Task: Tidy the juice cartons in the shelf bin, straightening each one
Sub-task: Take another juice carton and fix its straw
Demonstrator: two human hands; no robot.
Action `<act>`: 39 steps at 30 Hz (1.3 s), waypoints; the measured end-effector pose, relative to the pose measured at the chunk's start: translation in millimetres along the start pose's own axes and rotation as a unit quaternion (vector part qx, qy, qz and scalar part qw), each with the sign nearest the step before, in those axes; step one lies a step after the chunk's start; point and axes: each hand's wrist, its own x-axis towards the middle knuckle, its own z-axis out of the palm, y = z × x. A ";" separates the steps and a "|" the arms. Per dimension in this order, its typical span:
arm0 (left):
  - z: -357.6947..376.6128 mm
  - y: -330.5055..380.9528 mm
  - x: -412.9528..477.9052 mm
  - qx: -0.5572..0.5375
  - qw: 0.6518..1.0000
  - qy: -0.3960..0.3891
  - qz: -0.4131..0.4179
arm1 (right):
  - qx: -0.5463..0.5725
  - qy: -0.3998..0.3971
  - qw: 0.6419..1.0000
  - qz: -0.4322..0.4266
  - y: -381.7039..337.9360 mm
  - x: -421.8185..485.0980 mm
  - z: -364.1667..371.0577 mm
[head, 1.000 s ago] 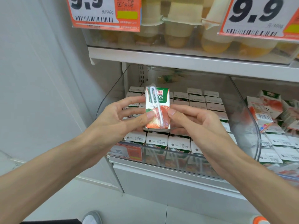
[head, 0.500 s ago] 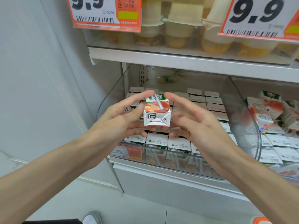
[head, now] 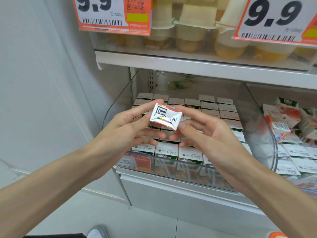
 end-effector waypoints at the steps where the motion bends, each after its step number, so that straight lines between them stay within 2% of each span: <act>1: 0.2 0.0 -0.5 0.002 1.000 -0.001 0.000 | 0.010 0.001 1.000 0.004 -0.4 0.5 0.6; 5: 2.0 0.3 -1.6 0.002 1.000 0.009 0.012 | 0.071 -0.014 0.997 0.038 -2.8 2.5 1.8; 8: 4.2 -1.9 0.0 -0.026 0.999 0.031 0.003 | 0.077 -0.037 0.995 0.044 -3.2 2.0 3.6; 13: 12.0 1.9 1.2 -0.081 0.992 0.048 -0.078 | 0.061 -0.062 0.996 0.029 -4.1 0.1 3.8; 17: 13.3 7.7 0.5 -0.086 0.988 0.027 -0.124 | 0.047 -0.079 0.995 0.032 -4.9 -1.2 7.5; 23: 8.5 8.9 -0.3 -0.084 0.988 0.037 -0.128 | -0.035 -0.011 0.999 0.010 -3.9 1.8 4.7; 26: 9.1 7.9 -0.8 -0.057 0.989 0.040 -0.133 | 0.004 0.001 1.000 0.026 -7.7 0.1 5.4; 31: 11.2 8.6 -1.0 -0.021 0.990 0.011 -0.137 | 0.048 -0.037 0.997 0.040 -12.3 -3.3 12.3; 34: 11.4 8.9 2.4 -0.078 0.982 0.021 -0.172 | 0.062 -0.036 0.996 0.050 -12.3 -4.1 11.2; 39: 5.6 7.0 1.9 -0.143 0.975 0.021 -0.168 | 0.076 -0.007 0.995 0.064 -11.1 -2.1 7.6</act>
